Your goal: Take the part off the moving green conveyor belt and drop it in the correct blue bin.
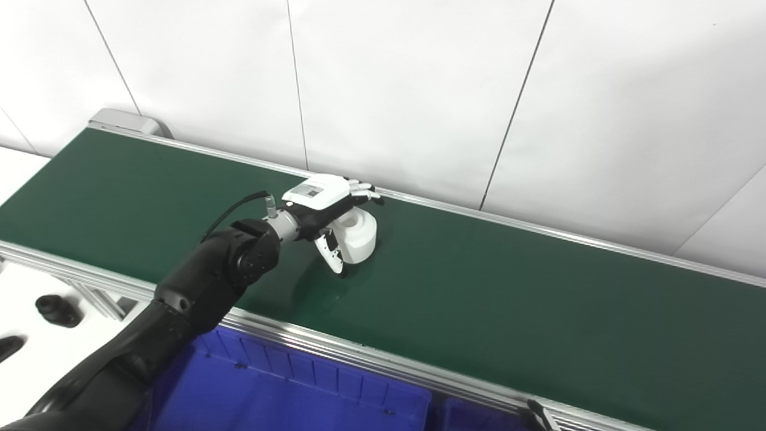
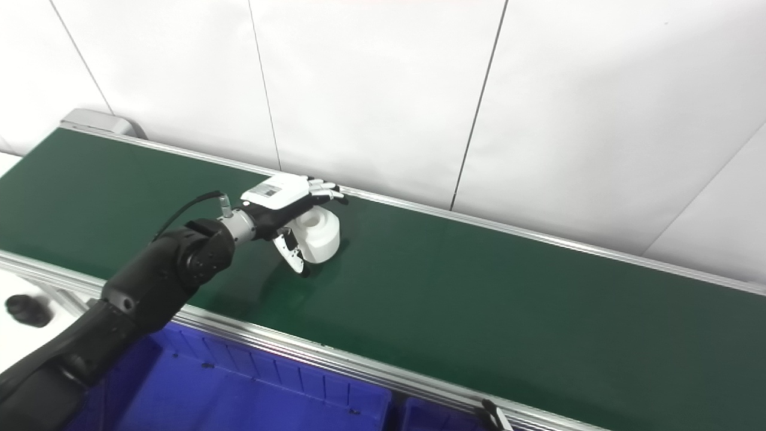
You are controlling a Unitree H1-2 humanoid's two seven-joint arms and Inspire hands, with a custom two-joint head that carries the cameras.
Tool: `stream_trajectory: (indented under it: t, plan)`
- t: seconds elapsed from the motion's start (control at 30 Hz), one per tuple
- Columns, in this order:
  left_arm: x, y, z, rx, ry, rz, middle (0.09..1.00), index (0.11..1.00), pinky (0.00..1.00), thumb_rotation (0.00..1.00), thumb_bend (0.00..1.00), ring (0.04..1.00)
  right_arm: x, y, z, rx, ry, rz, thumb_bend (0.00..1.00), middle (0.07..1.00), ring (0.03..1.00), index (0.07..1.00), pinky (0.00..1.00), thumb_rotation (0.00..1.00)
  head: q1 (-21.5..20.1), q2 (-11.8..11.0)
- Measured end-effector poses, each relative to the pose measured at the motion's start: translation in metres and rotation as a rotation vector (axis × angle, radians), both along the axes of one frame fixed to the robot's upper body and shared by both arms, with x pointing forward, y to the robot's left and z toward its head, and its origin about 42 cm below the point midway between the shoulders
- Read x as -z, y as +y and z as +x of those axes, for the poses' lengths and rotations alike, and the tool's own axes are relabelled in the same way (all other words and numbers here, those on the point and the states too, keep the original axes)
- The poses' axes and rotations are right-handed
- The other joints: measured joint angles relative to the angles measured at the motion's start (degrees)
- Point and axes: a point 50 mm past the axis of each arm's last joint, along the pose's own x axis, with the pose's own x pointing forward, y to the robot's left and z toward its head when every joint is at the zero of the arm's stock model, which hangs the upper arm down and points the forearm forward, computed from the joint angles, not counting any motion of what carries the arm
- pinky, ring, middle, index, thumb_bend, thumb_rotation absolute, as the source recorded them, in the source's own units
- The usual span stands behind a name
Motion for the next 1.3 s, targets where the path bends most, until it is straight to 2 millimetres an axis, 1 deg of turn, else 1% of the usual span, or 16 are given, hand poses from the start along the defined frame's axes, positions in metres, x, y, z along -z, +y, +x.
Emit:
stream_trajectory:
  t: [0.07,0.13,0.17,0.2,0.3,0.4,0.57,0.7,0.9,1.03,1.07,1.13,1.17,1.2,1.23,1.3]
  plan:
    - [0.008,-0.005,0.003,0.007,0.006,-0.064,0.807,0.770,0.70,0.00,0.75,0.779,0.000,-0.001,0.000,-0.002,0.001,-0.002,0.93,0.838,0.820,0.902,0.82,0.48,-0.09,0.44]
    - [0.014,-0.011,0.005,0.010,0.009,-0.120,0.703,0.693,0.61,0.00,0.63,0.660,0.000,-0.002,0.000,0.000,-0.001,-0.005,0.93,0.839,0.824,0.903,0.83,0.48,-0.09,0.70]
    - [0.016,-0.015,0.006,0.012,0.001,-0.161,0.602,0.645,0.56,0.00,0.56,0.544,0.000,-0.002,0.001,0.001,-0.003,-0.005,0.93,0.840,0.827,0.903,0.83,0.47,-0.09,0.70]
    - [0.017,-0.018,0.006,0.011,-0.002,-0.199,0.585,0.638,0.55,0.00,0.55,0.524,0.000,-0.002,0.001,0.001,-0.003,-0.005,0.93,0.840,0.827,0.903,0.84,0.47,-0.09,0.70]
    - [0.023,-0.028,0.007,-0.006,-0.010,-0.304,0.477,0.541,0.42,0.00,0.50,0.427,0.000,-0.002,0.001,0.002,-0.002,-0.004,0.93,0.839,0.827,0.901,0.84,0.47,-0.35,1.14]
    - [0.026,-0.037,0.007,-0.009,-0.021,-0.338,0.463,0.520,0.36,0.00,0.50,0.408,0.000,-0.002,0.001,0.003,-0.003,-0.003,0.93,0.833,0.825,0.899,0.83,0.49,-0.53,1.67]
    - [0.022,-0.042,0.004,0.005,-0.035,-0.346,0.477,0.506,0.38,0.00,0.50,0.422,0.000,-0.001,0.000,0.001,-0.007,-0.006,0.91,0.839,0.835,0.908,0.87,0.49,-0.88,2.46]
    - [0.012,-0.040,-0.006,0.001,-0.069,-0.413,0.497,0.496,0.40,0.00,0.50,0.431,0.000,0.000,-0.001,0.002,-0.004,0.001,0.91,0.831,0.826,0.899,0.84,0.48,-2.45,3.86]
    - [-0.002,-0.032,-0.033,0.008,-0.119,-0.512,0.483,0.515,0.36,0.00,0.50,0.414,-0.006,0.001,0.000,0.002,-0.021,0.014,0.91,0.834,0.833,0.900,0.86,0.50,-4.22,5.62]
    - [-0.014,-0.023,-0.054,0.011,-0.151,-0.562,0.473,0.519,0.34,0.00,0.50,0.406,-0.012,0.003,-0.002,0.000,-0.028,0.029,0.91,0.841,0.836,0.905,0.86,0.51,-6.24,8.88]
    - [-0.016,-0.023,-0.061,0.013,-0.158,-0.579,0.470,0.523,0.31,0.00,0.50,0.388,-0.014,0.004,-0.002,0.001,-0.031,0.036,0.90,0.843,0.839,0.908,0.86,0.51,-7.28,10.18]
    - [-0.018,-0.022,-0.076,0.019,-0.170,-0.600,0.454,0.524,0.24,0.00,0.49,0.359,-0.017,0.006,-0.002,-0.003,-0.035,0.043,0.90,0.842,0.837,0.906,0.86,0.53,-7.29,10.20]
    - [-0.016,-0.021,-0.084,0.018,-0.167,-0.612,0.449,0.524,0.22,0.00,0.49,0.352,-0.019,0.006,-0.002,-0.003,-0.040,0.046,0.90,0.841,0.836,0.905,0.85,0.53,-8.51,11.85]
    - [-0.014,-0.021,-0.092,0.015,-0.164,-0.616,0.449,0.525,0.25,0.00,0.49,0.366,-0.022,0.007,-0.002,0.001,-0.045,0.051,0.91,0.839,0.834,0.902,0.85,0.53,-8.53,11.87]
    - [-0.010,-0.019,-0.101,0.009,-0.155,-0.618,0.453,0.527,0.27,0.00,0.50,0.379,-0.024,0.008,-0.002,0.005,-0.051,0.058,0.91,0.840,0.832,0.899,0.85,0.52,-10.27,14.13]
    - [-0.003,-0.018,-0.118,0.000,-0.137,-0.622,0.462,0.526,0.31,0.00,0.50,0.393,-0.032,0.010,-0.003,0.006,-0.061,0.076,0.92,0.838,0.824,0.896,0.84,0.52,-10.63,14.59]
